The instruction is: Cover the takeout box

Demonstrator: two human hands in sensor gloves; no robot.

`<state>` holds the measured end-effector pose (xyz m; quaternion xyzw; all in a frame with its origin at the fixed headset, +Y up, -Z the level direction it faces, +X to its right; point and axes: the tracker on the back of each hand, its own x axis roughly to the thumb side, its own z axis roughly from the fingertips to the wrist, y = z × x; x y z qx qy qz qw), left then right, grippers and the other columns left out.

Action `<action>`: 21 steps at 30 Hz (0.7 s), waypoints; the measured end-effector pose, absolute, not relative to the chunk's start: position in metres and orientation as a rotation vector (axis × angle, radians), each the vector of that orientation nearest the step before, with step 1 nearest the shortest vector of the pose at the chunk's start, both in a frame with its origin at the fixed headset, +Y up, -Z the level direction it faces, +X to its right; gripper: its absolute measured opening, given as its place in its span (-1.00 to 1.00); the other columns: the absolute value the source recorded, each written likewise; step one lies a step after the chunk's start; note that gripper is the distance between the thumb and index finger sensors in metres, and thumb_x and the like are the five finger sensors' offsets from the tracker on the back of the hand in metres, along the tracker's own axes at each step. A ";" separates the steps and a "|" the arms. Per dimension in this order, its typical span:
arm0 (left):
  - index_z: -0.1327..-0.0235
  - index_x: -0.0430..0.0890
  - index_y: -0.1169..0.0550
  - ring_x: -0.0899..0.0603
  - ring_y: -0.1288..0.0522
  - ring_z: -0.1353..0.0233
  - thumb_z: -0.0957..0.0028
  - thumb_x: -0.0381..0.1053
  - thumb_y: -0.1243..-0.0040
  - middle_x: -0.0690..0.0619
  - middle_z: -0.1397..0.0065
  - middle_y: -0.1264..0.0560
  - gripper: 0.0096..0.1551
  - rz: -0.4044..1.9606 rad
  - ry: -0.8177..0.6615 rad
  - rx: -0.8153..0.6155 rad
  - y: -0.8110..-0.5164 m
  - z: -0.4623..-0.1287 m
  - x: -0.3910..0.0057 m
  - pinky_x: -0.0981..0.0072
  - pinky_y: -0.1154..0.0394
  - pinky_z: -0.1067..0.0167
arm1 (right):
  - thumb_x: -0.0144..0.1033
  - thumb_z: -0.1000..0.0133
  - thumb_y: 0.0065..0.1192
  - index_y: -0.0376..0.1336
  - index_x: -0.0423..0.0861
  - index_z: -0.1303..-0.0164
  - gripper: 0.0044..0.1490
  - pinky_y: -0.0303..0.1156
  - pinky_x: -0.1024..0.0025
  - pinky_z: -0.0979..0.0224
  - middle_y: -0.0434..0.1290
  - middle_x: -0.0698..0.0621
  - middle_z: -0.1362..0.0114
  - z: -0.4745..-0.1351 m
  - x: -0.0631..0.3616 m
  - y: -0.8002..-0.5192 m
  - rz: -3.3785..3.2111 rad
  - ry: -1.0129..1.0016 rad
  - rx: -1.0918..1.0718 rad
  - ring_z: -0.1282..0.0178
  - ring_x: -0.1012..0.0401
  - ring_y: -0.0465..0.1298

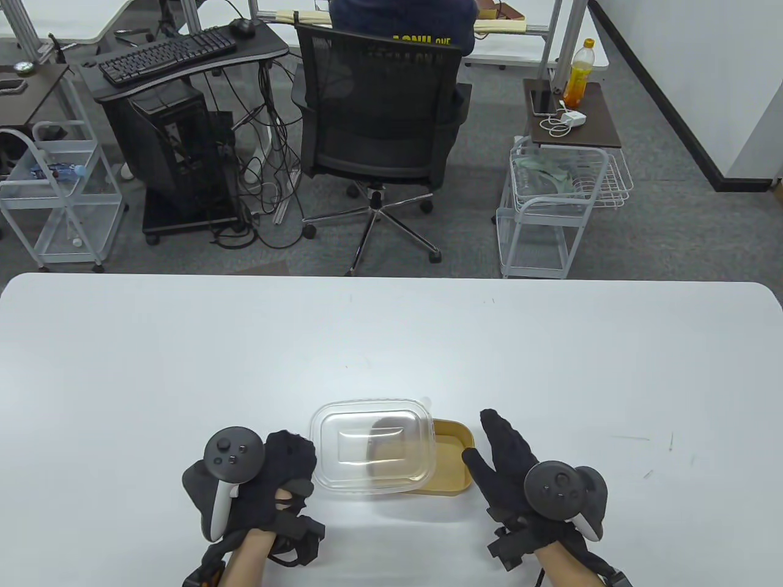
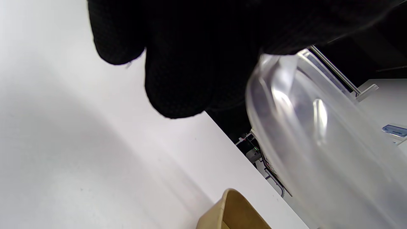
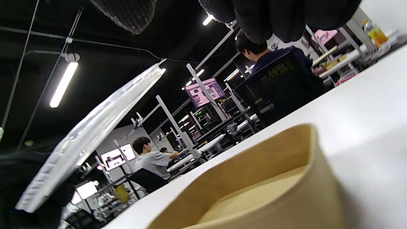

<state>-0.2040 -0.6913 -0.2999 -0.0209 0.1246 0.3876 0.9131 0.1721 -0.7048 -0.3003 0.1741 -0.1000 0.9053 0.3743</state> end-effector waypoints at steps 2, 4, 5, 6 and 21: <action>0.18 0.10 -0.61 0.09 -0.76 0.17 0.17 0.29 -0.27 0.24 0.17 -0.77 -0.59 0.801 0.237 -0.066 -0.694 -0.301 -0.199 0.18 -0.57 -0.14 | 0.06 -0.32 0.04 0.08 -0.55 -0.58 0.00 0.37 -0.36 -0.33 0.32 -0.60 -0.53 -0.301 0.168 -0.706 2.271 -0.210 0.434 -0.45 -0.44 0.37; 0.18 0.10 -0.61 0.10 -0.76 0.17 0.17 0.29 -0.27 0.24 0.17 -0.77 -0.60 0.790 0.220 -0.081 -0.696 -0.302 -0.194 0.19 -0.57 -0.15 | 0.06 -0.32 0.06 0.09 -0.58 -0.56 0.02 0.40 -0.35 -0.30 0.34 -0.62 -0.49 -0.302 0.165 -0.708 2.221 -0.169 0.423 -0.40 -0.44 0.41; 0.18 0.10 -0.61 0.09 -0.76 0.17 0.17 0.29 -0.27 0.24 0.17 -0.77 -0.60 0.780 0.214 -0.085 -0.697 -0.302 -0.192 0.19 -0.57 -0.15 | 0.06 -0.32 0.07 0.10 -0.60 -0.55 0.02 0.43 -0.34 -0.28 0.38 -0.62 -0.47 -0.303 0.164 -0.709 2.196 -0.158 0.409 -0.37 -0.43 0.45; 0.18 0.11 -0.61 0.10 -0.76 0.17 0.17 0.29 -0.27 0.24 0.17 -0.77 -0.60 0.776 0.206 -0.089 -0.697 -0.302 -0.190 0.19 -0.57 -0.15 | 0.05 -0.31 0.09 0.11 -0.61 -0.53 0.01 0.46 -0.32 -0.25 0.42 -0.61 -0.43 -0.304 0.162 -0.709 2.177 -0.145 0.402 -0.33 -0.41 0.49; 0.17 0.12 -0.60 0.10 -0.76 0.16 0.16 0.30 -0.26 0.26 0.16 -0.76 -0.60 0.786 0.176 -0.142 -0.704 -0.302 -0.180 0.20 -0.56 -0.16 | -0.23 -0.25 0.29 0.39 -0.53 -0.28 -0.32 0.68 -0.02 0.15 0.75 -0.17 0.10 -0.314 0.170 -0.719 1.984 -0.020 0.292 0.19 -0.02 0.76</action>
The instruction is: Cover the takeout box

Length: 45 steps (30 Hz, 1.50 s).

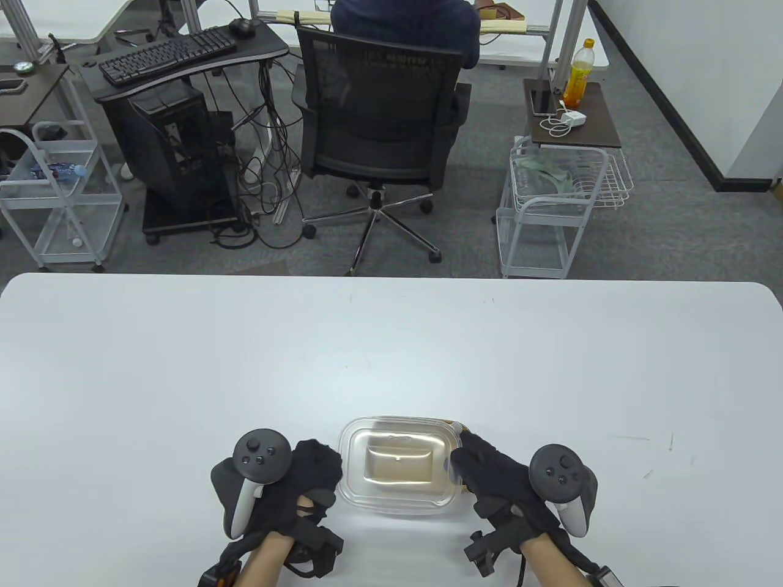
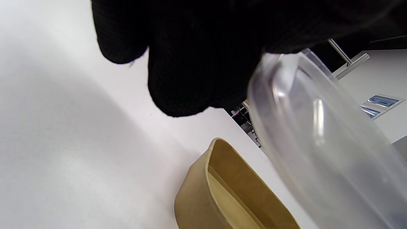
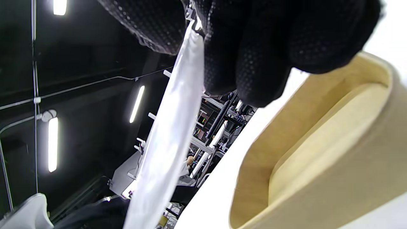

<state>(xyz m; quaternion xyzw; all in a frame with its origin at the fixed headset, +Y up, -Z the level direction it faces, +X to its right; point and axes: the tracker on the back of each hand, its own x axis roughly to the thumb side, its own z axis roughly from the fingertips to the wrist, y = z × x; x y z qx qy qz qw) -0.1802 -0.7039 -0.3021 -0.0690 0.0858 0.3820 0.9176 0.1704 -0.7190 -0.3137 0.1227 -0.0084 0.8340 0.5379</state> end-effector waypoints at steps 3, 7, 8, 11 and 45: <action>0.17 0.13 -0.60 0.10 -0.76 0.15 0.17 0.30 -0.27 0.26 0.16 -0.76 -0.60 0.779 0.177 -0.145 -0.705 -0.302 -0.180 0.20 -0.56 -0.16 | -0.23 -0.24 0.30 0.38 -0.53 -0.29 -0.31 0.67 -0.02 0.15 0.74 -0.17 0.10 -0.318 0.173 -0.721 1.925 0.105 0.345 0.20 -0.02 0.75; 0.18 0.13 -0.61 0.10 -0.76 0.15 0.17 0.31 -0.27 0.26 0.16 -0.77 -0.60 0.768 0.162 -0.153 -0.706 -0.301 -0.179 0.20 -0.56 -0.17 | -0.23 -0.23 0.33 0.36 -0.56 -0.32 -0.28 0.66 -0.04 0.14 0.73 -0.18 0.09 -0.322 0.174 -0.729 1.859 0.257 0.384 0.18 -0.02 0.74; 0.18 0.13 -0.61 0.10 -0.76 0.15 0.17 0.31 -0.27 0.26 0.16 -0.77 -0.60 0.765 0.159 -0.152 -0.706 -0.301 -0.178 0.20 -0.56 -0.17 | -0.22 -0.24 0.33 0.36 -0.55 -0.32 -0.27 0.66 -0.04 0.14 0.73 -0.16 0.09 -0.322 0.174 -0.729 1.863 0.282 0.389 0.18 -0.02 0.74; 0.18 0.14 -0.62 0.10 -0.76 0.15 0.18 0.31 -0.28 0.26 0.17 -0.77 -0.60 0.731 0.150 -0.130 -0.705 -0.299 -0.177 0.20 -0.56 -0.17 | -0.21 -0.23 0.33 0.38 -0.53 -0.29 -0.29 0.66 -0.03 0.14 0.73 -0.15 0.11 -0.322 0.173 -0.729 1.869 0.303 0.401 0.20 0.00 0.74; -0.48 0.45 -0.21 0.05 0.07 -0.81 0.26 0.62 0.02 0.37 -0.79 -0.06 -0.08 0.287 0.120 0.047 -0.718 -0.297 -0.187 0.16 0.23 -0.64 | -0.33 -0.17 0.45 0.39 -0.29 -0.27 -0.47 0.59 -0.15 -0.09 0.66 -0.20 -0.19 -0.312 0.197 -0.693 2.103 -0.201 0.463 -0.10 -0.14 0.68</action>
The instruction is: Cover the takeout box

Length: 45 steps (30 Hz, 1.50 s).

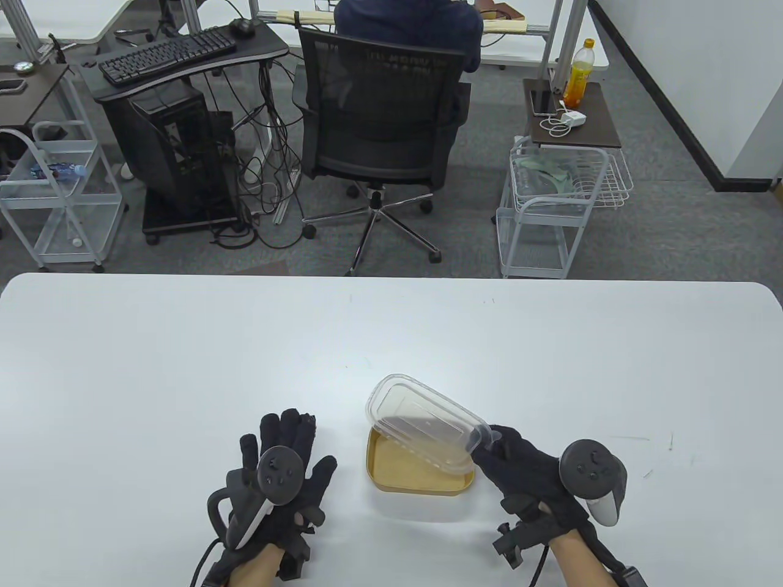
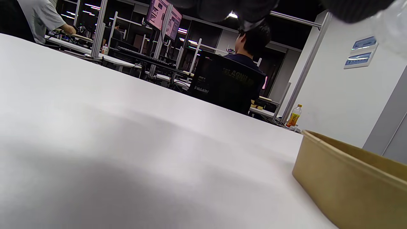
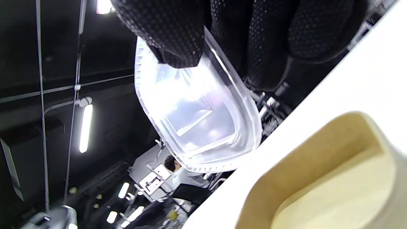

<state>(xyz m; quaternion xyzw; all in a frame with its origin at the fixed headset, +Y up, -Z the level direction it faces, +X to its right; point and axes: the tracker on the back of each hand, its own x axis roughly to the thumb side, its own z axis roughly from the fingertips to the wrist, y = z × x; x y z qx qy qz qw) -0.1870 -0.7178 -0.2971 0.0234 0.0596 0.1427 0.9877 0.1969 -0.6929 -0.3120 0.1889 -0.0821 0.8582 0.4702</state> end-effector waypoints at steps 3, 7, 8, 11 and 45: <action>-0.49 0.47 -0.17 0.06 0.11 -0.82 0.27 0.64 0.04 0.39 -0.79 -0.03 -0.07 0.271 0.116 0.028 -0.720 -0.298 -0.187 0.17 0.26 -0.64 | -0.34 -0.15 0.48 0.41 -0.22 -0.27 -0.50 0.57 -0.17 -0.14 0.65 -0.18 -0.23 -0.310 0.196 -0.691 2.158 -0.305 0.472 -0.15 -0.14 0.66; -0.49 0.47 -0.18 0.07 0.11 -0.82 0.27 0.64 0.04 0.40 -0.79 -0.02 -0.06 0.265 0.117 0.014 -0.722 -0.298 -0.187 0.17 0.27 -0.63 | -0.39 -0.12 0.53 0.44 -0.13 -0.24 -0.53 0.55 -0.19 -0.19 0.63 -0.18 -0.30 -0.309 0.193 -0.692 2.223 -0.415 0.499 -0.21 -0.14 0.64; -0.48 0.47 -0.18 0.07 0.11 -0.82 0.27 0.64 0.04 0.39 -0.79 -0.03 -0.07 0.263 0.118 0.010 -0.723 -0.299 -0.187 0.17 0.27 -0.63 | -0.38 -0.11 0.54 0.45 -0.11 -0.22 -0.54 0.55 -0.19 -0.20 0.63 -0.18 -0.29 -0.308 0.191 -0.693 2.264 -0.479 0.517 -0.21 -0.14 0.65; -0.48 0.47 -0.18 0.07 0.11 -0.82 0.27 0.63 0.03 0.39 -0.79 -0.03 -0.07 0.265 0.121 0.002 -0.724 -0.299 -0.188 0.17 0.27 -0.63 | -0.38 -0.08 0.57 0.48 -0.08 -0.18 -0.55 0.55 -0.18 -0.23 0.64 -0.15 -0.29 -0.306 0.184 -0.695 2.380 -0.644 0.583 -0.21 -0.12 0.65; -0.48 0.43 -0.21 0.06 0.08 -0.82 0.26 0.62 0.03 0.36 -0.79 -0.05 -0.07 0.261 0.135 -0.034 -0.730 -0.300 -0.189 0.16 0.25 -0.64 | -0.41 -0.02 0.65 0.50 0.05 -0.08 -0.58 0.55 -0.02 -0.38 0.61 -0.03 -0.38 -0.318 0.160 -0.736 2.789 -0.539 0.890 -0.34 0.02 0.64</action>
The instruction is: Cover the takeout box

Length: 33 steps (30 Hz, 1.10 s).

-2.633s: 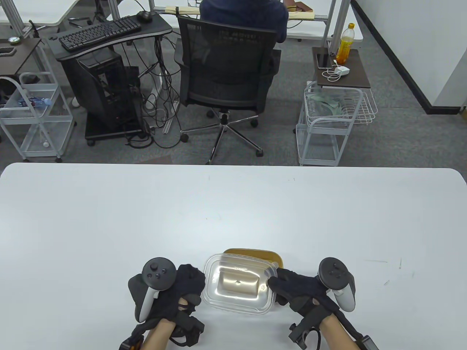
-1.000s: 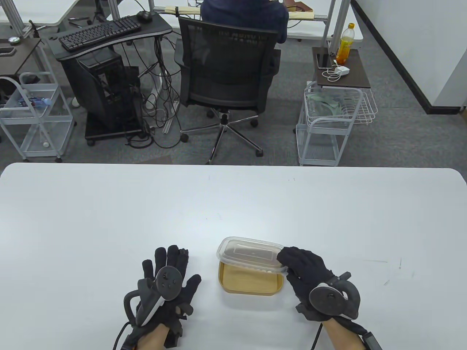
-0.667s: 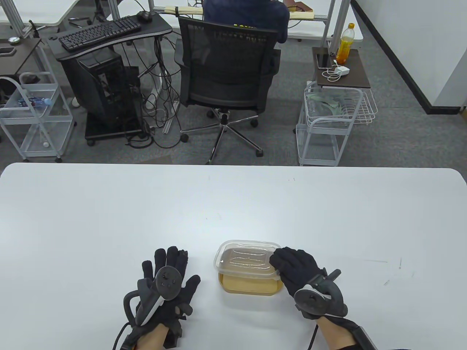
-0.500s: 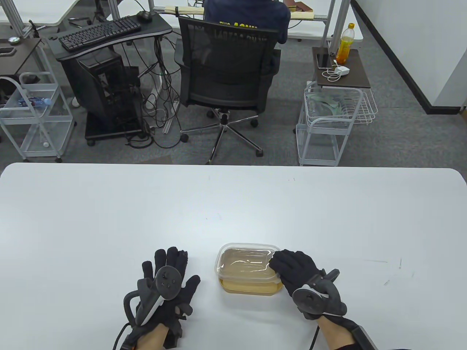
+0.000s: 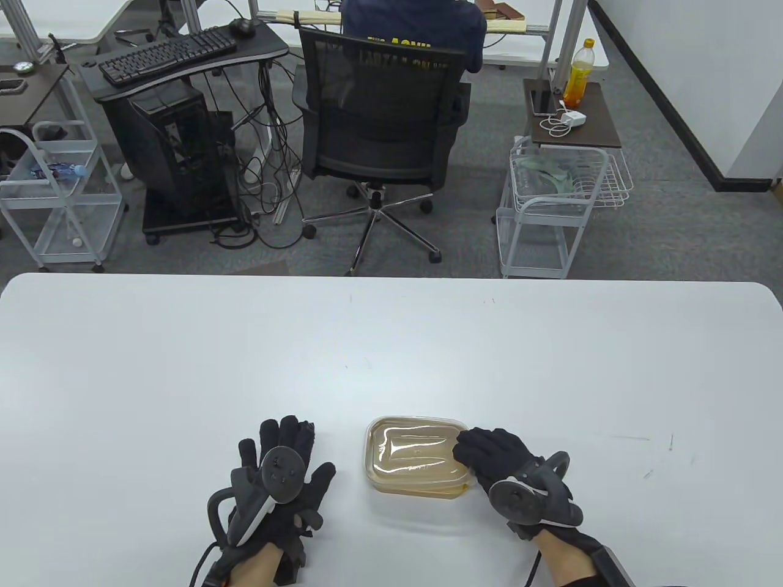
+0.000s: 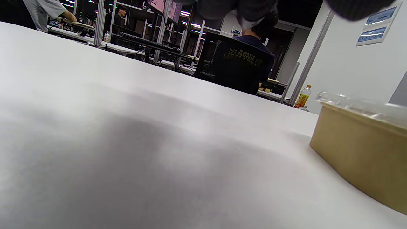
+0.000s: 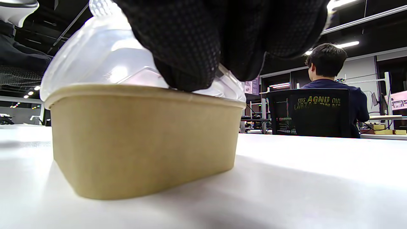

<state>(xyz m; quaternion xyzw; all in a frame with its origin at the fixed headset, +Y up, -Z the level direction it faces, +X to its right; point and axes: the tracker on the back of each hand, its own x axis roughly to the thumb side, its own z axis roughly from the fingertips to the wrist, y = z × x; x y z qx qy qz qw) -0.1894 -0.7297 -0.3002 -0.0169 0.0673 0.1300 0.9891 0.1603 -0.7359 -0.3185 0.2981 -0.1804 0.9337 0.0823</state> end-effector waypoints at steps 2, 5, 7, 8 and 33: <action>-0.48 0.43 -0.20 0.06 0.07 -0.82 0.26 0.62 0.03 0.36 -0.79 -0.05 -0.07 0.262 0.137 -0.035 -0.730 -0.301 -0.190 0.16 0.25 -0.64 | -0.43 -0.03 0.64 0.50 0.05 -0.09 -0.57 0.55 -0.02 -0.39 0.60 -0.03 -0.39 -0.319 0.161 -0.736 2.794 -0.526 0.899 -0.35 0.02 0.64; -0.48 0.43 -0.20 0.06 0.07 -0.82 0.26 0.62 0.03 0.36 -0.79 -0.05 -0.07 0.262 0.136 -0.036 -0.731 -0.301 -0.189 0.16 0.25 -0.64 | -0.43 -0.03 0.64 0.49 0.05 -0.10 -0.57 0.55 -0.02 -0.39 0.60 -0.04 -0.40 -0.318 0.162 -0.735 2.797 -0.520 0.906 -0.35 0.02 0.64; -0.49 0.43 -0.20 0.06 0.07 -0.81 0.26 0.62 0.03 0.36 -0.79 -0.05 -0.07 0.262 0.135 -0.032 -0.730 -0.301 -0.190 0.16 0.25 -0.64 | -0.42 -0.04 0.63 0.49 0.04 -0.11 -0.57 0.55 -0.03 -0.39 0.60 -0.05 -0.40 -0.317 0.163 -0.735 2.791 -0.525 0.910 -0.35 0.01 0.64; -0.48 0.43 -0.20 0.06 0.07 -0.82 0.26 0.62 0.03 0.36 -0.79 -0.05 -0.07 0.264 0.135 -0.031 -0.730 -0.301 -0.190 0.16 0.25 -0.64 | -0.42 -0.04 0.63 0.49 0.04 -0.11 -0.57 0.54 -0.04 -0.40 0.59 -0.06 -0.41 -0.317 0.164 -0.736 2.794 -0.525 0.912 -0.36 0.00 0.63; -0.49 0.43 -0.21 0.06 0.07 -0.82 0.26 0.62 0.03 0.35 -0.79 -0.06 -0.07 0.236 0.112 -0.063 -0.737 -0.302 -0.180 0.16 0.26 -0.64 | -0.45 -0.14 0.45 0.40 -0.07 -0.37 -0.46 0.45 -0.17 -0.42 0.47 -0.19 -0.53 -0.312 0.156 -0.736 2.979 -0.386 1.015 -0.46 -0.10 0.54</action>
